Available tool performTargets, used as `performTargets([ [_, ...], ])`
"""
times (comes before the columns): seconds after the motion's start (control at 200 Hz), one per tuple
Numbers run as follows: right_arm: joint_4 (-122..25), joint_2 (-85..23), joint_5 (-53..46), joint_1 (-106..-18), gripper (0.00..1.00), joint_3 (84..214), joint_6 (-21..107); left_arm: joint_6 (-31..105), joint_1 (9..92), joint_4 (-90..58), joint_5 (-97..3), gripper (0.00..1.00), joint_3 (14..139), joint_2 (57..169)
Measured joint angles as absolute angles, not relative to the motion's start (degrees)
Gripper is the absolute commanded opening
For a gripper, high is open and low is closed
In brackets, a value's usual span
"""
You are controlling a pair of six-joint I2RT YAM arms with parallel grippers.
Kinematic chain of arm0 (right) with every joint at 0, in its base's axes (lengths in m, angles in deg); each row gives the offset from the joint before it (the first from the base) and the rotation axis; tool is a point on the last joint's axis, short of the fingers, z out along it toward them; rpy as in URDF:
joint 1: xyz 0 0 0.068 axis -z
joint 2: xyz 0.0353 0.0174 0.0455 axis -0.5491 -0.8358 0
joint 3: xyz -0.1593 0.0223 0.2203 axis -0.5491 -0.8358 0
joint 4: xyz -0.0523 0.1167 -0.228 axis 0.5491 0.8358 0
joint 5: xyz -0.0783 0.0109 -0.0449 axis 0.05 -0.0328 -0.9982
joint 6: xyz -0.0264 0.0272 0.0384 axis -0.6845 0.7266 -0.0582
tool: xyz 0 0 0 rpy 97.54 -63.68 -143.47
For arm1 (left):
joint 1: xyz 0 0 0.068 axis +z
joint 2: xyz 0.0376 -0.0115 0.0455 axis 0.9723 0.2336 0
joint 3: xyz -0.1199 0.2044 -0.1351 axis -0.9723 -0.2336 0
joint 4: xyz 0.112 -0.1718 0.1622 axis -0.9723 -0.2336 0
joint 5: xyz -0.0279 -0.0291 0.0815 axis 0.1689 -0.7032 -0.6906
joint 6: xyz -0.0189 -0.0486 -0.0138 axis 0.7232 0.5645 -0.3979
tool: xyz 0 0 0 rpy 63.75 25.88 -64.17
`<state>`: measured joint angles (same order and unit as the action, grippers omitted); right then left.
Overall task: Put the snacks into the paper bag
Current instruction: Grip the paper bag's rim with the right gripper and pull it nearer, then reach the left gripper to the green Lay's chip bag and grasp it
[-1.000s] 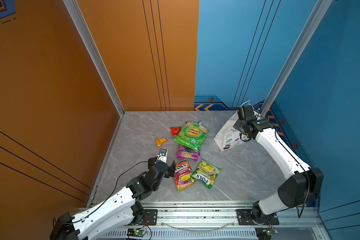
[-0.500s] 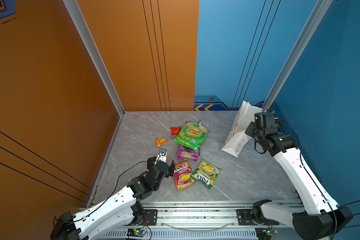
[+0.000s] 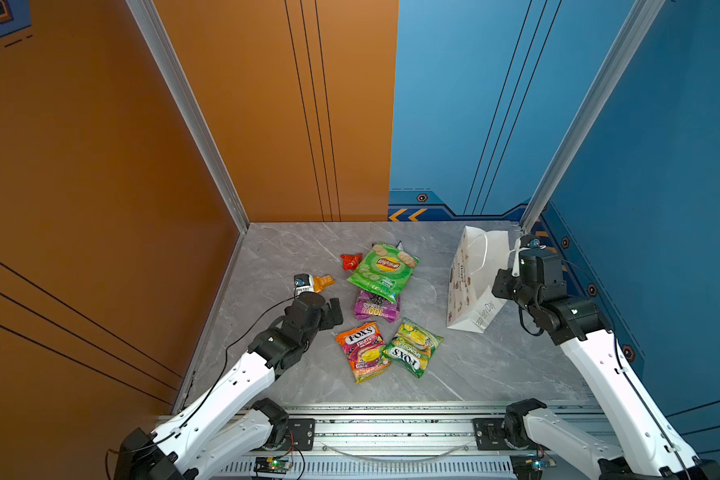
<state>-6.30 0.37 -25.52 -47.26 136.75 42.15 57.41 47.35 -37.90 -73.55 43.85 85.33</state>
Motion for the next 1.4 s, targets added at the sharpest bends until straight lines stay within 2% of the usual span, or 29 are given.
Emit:
performTargets([
  [0.105, -8.7, 2.3, -23.6, -47.6, 0.00, 133.7, 42.0, 63.9, 50.8, -37.8, -67.7, 0.98, 46.0, 90.3],
  [0.29, -13.3, 6.2, -20.6, -47.8, 0.00, 129.7, 42.1, 71.2, 51.0, -35.6, -60.7, 0.98, 50.7, 101.1],
  [0.526, -15.2, 6.6, -17.9, -46.4, 0.00, 129.4, 43.2, 68.2, 53.3, -41.3, -59.3, 1.00, 74.4, 121.3],
  [0.646, -15.3, 6.6, -16.5, -45.2, 0.00, 129.3, 43.8, 69.0, 54.8, -40.5, -56.3, 0.99, 77.2, 125.9],
  [0.876, -15.6, 6.6, -14.5, -43.6, 0.00, 129.1, 44.8, 72.5, 51.7, -40.5, -51.9, 0.87, 78.2, 133.0],
  [0.896, -15.6, 6.6, -14.4, -43.4, 0.00, 129.1, 44.9, 73.0, 51.4, -40.4, -51.7, 0.82, 78.3, 133.5],
  [0.986, -15.7, 6.6, -13.7, -43.0, 0.00, 128.9, 45.0, 74.6, 50.4, -39.8, -50.8, 0.74, 78.7, 134.7],
  [1.076, -15.8, 6.6, -13.1, -42.8, 0.00, 128.8, 45.1, 75.7, 50.0, -38.6, -50.0, 0.61, 79.1, 135.5],
  [1.396, -16.2, 6.2, -11.8, -42.3, 0.00, 128.8, 45.3, 77.3, 50.1, -33.9, -49.3, 0.31, 80.8, 138.2],
])
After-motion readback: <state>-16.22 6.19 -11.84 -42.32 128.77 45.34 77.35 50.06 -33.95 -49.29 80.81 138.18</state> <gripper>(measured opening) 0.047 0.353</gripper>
